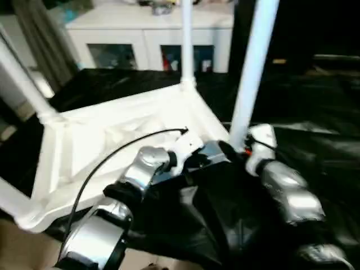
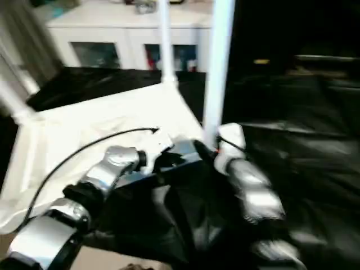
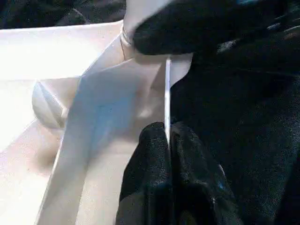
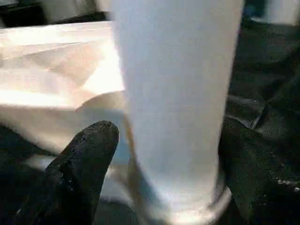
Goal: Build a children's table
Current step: Rotate leg to tighten
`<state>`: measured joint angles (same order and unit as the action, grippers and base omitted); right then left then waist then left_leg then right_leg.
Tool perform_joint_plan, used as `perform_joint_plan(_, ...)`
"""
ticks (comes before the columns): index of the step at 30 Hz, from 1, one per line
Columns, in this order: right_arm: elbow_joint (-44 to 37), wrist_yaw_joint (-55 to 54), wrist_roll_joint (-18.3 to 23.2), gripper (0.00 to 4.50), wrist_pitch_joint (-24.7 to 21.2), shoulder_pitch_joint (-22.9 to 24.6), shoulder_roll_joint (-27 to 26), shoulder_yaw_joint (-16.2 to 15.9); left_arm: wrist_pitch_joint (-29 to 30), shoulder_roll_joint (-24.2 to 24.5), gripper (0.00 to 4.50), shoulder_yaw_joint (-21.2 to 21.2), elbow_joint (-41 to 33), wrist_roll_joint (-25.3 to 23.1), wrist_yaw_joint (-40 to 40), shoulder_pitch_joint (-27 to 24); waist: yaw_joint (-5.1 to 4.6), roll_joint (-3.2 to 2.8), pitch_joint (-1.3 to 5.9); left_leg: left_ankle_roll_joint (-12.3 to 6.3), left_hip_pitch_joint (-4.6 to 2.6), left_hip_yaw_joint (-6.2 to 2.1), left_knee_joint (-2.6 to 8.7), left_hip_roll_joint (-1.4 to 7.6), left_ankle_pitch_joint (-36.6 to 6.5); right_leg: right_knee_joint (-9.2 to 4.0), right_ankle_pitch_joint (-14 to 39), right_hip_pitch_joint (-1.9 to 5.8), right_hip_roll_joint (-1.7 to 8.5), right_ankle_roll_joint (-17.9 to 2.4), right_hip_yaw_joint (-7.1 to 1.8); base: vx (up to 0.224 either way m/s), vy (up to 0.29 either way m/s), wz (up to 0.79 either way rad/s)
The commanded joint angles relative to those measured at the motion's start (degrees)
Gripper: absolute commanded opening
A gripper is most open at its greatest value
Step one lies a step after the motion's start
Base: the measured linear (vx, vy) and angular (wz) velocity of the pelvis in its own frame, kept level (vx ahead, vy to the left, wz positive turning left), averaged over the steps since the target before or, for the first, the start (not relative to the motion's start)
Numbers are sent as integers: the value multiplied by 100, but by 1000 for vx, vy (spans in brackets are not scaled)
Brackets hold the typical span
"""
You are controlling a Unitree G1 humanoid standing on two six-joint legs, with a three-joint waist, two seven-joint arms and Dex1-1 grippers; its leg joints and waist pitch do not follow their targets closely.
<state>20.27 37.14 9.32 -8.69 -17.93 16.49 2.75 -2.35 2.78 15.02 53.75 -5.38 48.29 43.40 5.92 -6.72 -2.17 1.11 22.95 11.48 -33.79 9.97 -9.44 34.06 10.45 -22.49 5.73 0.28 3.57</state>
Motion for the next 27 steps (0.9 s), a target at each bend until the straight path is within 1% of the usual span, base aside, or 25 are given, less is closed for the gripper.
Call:
perform_joint_plan(1, -411, 724, 316, 358, -229, 199, 162, -196, -207, -78, 0, -109, -142, 155, -96, 169, -4, 157, 334, -455, -135, -175, 406, 301, -1562, -503, 1688, 201, 352, -941, -192, 0, 0, 0)
perform_joint_plan(2, -565, 960, 457, 358, -268, 273, 384, -72, -235, -55, 0, -101, -175, 156, -30, 147, -2, 179, 337, -495, -129, -175, 400, 294, -1511, -510, 1691, 229, 344, -921, -182, 0, 0, 0)
perform_joint_plan(3, -648, 1097, 534, 358, -284, 312, 509, -7, -260, -42, 0, -94, -189, 154, 8, 134, 32, 179, 353, -553, -141, -164, 369, 302, -1453, -503, 1683, 193, 347, -941, -187, 0, 0, 0)
perform_joint_plan(4, -913, 1447, 750, 358, -419, 414, 826, 147, -367, -13, 0, -103, -230, 195, 128, 67, 20, 215, 347, -621, -86, -168, 367, 287, -1339, -494, 1660, 234, 349, -951, -173, 0, 0, 0)
perform_joint_plan(6, -1133, 1694, 901, 358, -527, 494, 1064, 241, -487, 3, 0, -123, -255, 204, 121, 21, 57, 204, 362, -704, -104, -172, 349, 302, -1243, -497, 1685, 212, 344, -916, -164, 0, 0, 0)
perform_joint_plan(7, -1247, 1793, 980, 358, -615, 533, 1163, 266, -538, 5, 0, -146, -296, 228, 114, -9, 68, 266, 359, -749, -74, -175, 343, 293, -1163, -477, 1689, 226, 345, -927, -155, 0, 0, 0)
perform_joint_plan(8, -1338, 1899, 1043, 358, -690, 567, 1254, 269, -528, 9, 0, -172, -384, 282, 160, -53, 83, 251, 353, -768, -81, -175, 348, 312, -1140, -490, 1748, 206, 348, -925, -157, 0, 0, 0)
perform_joint_plan(9, -1437, 2024, 1099, 358, -767, 613, 1357, 250, -486, 17, 0, -200, -525, 359, 262, -119, 78, 250, 353, -762, -85, -169, 342, 305, -1143, -494, 1789, 191, 345, -924, -156, 0, 0, 0)
perform_joint_plan(11, -1575, 2177, 1156, 363, -890, 681, 1463, 171, -337, 73, 56, -207, -831, 423, 379, -250, 106, 296, 360, -760, -73, -178, 339, 318, -1073, -467, 1806, 200, 367, -964, -152, 0, 0, 0)
perform_joint_plan(12, -1633, 2219, 1199, 363, -956, 707, 1499, 140, -290, 94, 56, -209, -925, 433, 403, -288, 114, 283, 352, -765, -74, -172, 341, 320, -1078, -483, 1837, 190, 372, -990, -153, 0, 0, 0)
perform_joint_plan(13, -1719, 2257, 1229, 363, -1002, 723, 1486, 55, -95, 135, 59, -254, -1176, 518, 445, -379, 104, 325, 355, -766, -70, -160, 339, 320, -1049, -472, 1771, 180, 348, -1032, -148, 0, 0, 0)
perform_joint_plan(14, -1791, 2274, 1261, 363, -1055, 722, 1441, -23, 92, 190, 59, -288, -1433, 580, 468, -469, 123, 297, 379, -783, -77, -179, 344, 362, -936, -422, 1536, 173, 358, -1120, -153, 0, 0, 0)
perform_joint_plan(15, -1872, 2311, 1328, 363, -1153, 712, 1385, -114, 299, 271, 84, -314, -1739, 634, 498, -579, 111, 310, 373, -808, -67, -169, 339, 353, -910, -421, 1470, 158, 338, -1127, -147, 0, 0, 0)
perform_joint_plan(16, -1924, 2313, 1349, 363, -1193, 694, 1312, -205, 518, 364, 93, -337, -2046, 672, 514, -694, 112, 306, 376, -811, -49, -194, 357, 372, -855, -367, 1278, 185, 347, -1183, -145, 0, 0, 0)
perform_joint_plan(17, -1964, 2319, 1375, 363, -1235, 687, 1286, -251, 624, 416, 97, -346, -2203, 682, 521, -756, 86, 303, 372, -839, -27, -195, 358, 362, -837, -365, 1226, 181, 334, -1176, -139, 0, 0, 0)
perform_joint_plan(18, -1953, 2286, 1375, 363, -1268, 635, 1181, -345, 847, 566, 100, -379, -2527, 686, 533, -898, 66, 334, 372, -824, -40, -193, 359, 361, -856, -359, 1155, 177, 332, -1183, -137, 0, 0, 0)
perform_joint_plan(19, -1911, 2239, 1340, 363, -1265, 584, 1079, -422, 1067, 716, 112, -422, -2834, 693, 552, -1044, 48, 343, 371, -788, -57, -182, 358, 354, -890, -354, 1128, 163, 333, -1226, -146, 0, 0, 0)
perform_joint_plan(20, -1798, 2102, 1250, 363, -1216, 497, 924, -489, 1355, 899, 112, -480, -3182, 718, 598, -1221, 23, 330, 378, -738, -56, -190, 361, 360, -872, -328, 1081, 166, 347, -1258, -152, 0, 0, 0)
perform_joint_plan(21, -1678, 1949, 1182, 363, -1176, 414, 756, -526, 1607, 1095, 138, -534, -3537, 749, 669, -1417, 1, 330, 364, -721, -56, -184, 370, 350, -865, -336, 1102, 145, 332, -1265, -151, 0, 0, 0)
perform_joint_plan(22, -1606, 1843, 1148, 363, -1167, 359, 639, -543, 1777, 1259, 143, -563, -3812, 787, 733, -1577, -31, 318, 348, -652, -75, -173, 382, 334, -974, -370, 1285, 129, 303, -1229, -149, 0, 0, 0)
perform_joint_plan(23, -1528, 1718, 1102, 363, -1137, 300, 510, -562, 1952, 1448, 144, -603, -4114, 826, 805, -1762, -25, 304, 364, -573, -118, -174, 378, 355, -1018, -349, 1284, 121, 313, -1249, -159, 0, 0, 0)
perform_joint_plan(24, -1439, 1558, 1069, 363, -1109, 227, 315, -604, 2283, 1760, 150, -698, -4656, 918, 905, -2089, -27, 313, 335, -513, -105, -179, 407, 360, -1050, -349, 1321, 111, 311, -1239, -173, 0, 0, 0)
perform_joint_plan(25, -1372, 1457, 1032, 363, -1077, 184, 184, -653, 2588, 2004, 164, -814, -5077, 1018, 980, -2348, -62, 289, 323, -444, -98, -185, 445, 367, -1092, -335, 1313, 107, 295, -1230, -176, 0, 0, 0)
perform_joint_plan(26, -1372, 1457, 1032, 363, -1077, 184, 184, -653, 2588, 2004, 177, -814, -5077, 1018, 980, -2348, -70, 279, 307, -374, -129, -172, 455, 355, -1226, -356, 1377, 85, 264, -1200, -181, 0, 0, 0)
perform_joint_plan(27, -1305, 1333, 981, 363, -1007, 147, 71, -700, 2898, 2240, 184, -934, -5495, 1102, 1041, -2598, -60, 284, 307, -296, -169, -163, 452, 364, -1316, -357, 1420, 62, 261, -1204, -190, 0, 0, 0)
